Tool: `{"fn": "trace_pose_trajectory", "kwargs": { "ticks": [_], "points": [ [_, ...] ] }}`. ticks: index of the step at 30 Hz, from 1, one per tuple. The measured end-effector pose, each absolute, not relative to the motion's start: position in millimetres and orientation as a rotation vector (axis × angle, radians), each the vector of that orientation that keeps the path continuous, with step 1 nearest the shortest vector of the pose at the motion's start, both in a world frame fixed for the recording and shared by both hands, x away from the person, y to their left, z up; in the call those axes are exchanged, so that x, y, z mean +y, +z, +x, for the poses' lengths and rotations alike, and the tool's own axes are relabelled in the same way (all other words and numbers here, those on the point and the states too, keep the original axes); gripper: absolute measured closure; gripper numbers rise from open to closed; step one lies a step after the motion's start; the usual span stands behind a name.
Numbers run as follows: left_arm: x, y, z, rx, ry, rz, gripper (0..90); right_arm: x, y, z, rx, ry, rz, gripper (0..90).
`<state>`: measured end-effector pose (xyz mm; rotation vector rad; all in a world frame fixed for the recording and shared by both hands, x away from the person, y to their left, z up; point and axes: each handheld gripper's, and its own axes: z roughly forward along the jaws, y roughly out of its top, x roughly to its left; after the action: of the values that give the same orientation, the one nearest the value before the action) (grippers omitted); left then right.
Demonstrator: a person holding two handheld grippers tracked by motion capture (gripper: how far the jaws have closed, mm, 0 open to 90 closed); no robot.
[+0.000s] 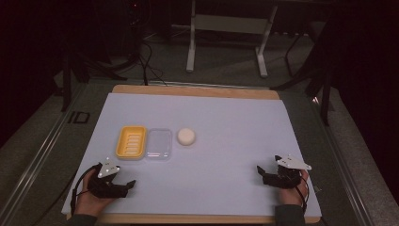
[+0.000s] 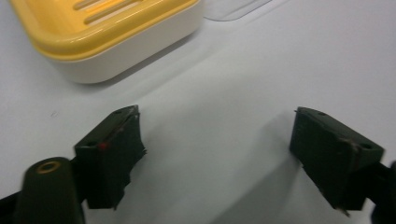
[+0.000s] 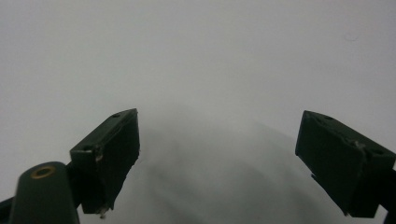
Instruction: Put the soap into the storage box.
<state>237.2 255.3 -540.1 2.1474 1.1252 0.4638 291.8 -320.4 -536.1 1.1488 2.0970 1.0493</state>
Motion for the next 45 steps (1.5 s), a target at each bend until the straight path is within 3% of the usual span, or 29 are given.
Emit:
{"fn": "trace_pose_trajectory", "kwargs": {
  "ticks": [19,45],
  "points": [
    [244.5,-521.7,240.7,1.016,0.451,2.127,21.4,-321.7,-535.7,290.3,2.082,1.070,1.142,13.9],
    [207.1,-479.0,279.2,0.833,0.493,2.272,21.8,-322.6,-535.3,288.3,2.066,1.086,1.137,13.9]
  ]
}}
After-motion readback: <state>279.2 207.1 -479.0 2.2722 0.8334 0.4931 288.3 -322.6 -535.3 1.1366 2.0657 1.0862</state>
